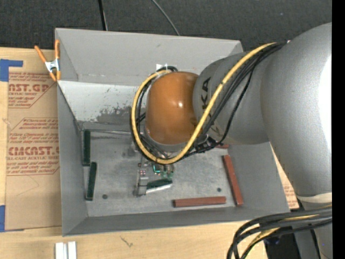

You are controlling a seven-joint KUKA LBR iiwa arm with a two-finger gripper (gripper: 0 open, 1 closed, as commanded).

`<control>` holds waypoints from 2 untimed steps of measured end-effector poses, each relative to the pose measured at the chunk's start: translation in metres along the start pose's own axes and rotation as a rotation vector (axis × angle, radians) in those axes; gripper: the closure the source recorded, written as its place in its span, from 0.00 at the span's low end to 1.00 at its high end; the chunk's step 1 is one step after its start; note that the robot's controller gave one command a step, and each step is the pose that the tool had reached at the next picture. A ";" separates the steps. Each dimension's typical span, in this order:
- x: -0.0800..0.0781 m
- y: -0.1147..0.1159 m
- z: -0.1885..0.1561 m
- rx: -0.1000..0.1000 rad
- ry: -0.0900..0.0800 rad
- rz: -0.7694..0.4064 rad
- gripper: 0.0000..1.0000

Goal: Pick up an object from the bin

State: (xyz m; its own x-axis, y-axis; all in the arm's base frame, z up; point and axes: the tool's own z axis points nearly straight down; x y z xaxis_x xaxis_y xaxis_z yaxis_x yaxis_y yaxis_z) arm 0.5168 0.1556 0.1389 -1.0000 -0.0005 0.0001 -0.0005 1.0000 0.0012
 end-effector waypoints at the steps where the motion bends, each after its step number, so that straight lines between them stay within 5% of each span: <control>1: -0.001 -0.024 0.003 -0.002 -0.001 -0.091 0.00; 2: 0.016 -0.066 0.057 0.000 0.001 -0.314 1.00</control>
Offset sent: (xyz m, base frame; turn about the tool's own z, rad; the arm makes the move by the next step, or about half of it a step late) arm -0.0157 -0.0667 -0.0567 -0.3140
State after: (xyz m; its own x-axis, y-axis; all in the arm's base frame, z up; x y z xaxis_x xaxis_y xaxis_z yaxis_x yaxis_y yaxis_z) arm 0.5008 0.0896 0.0815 -0.9510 -0.3093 0.0004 -0.3093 0.9510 0.0016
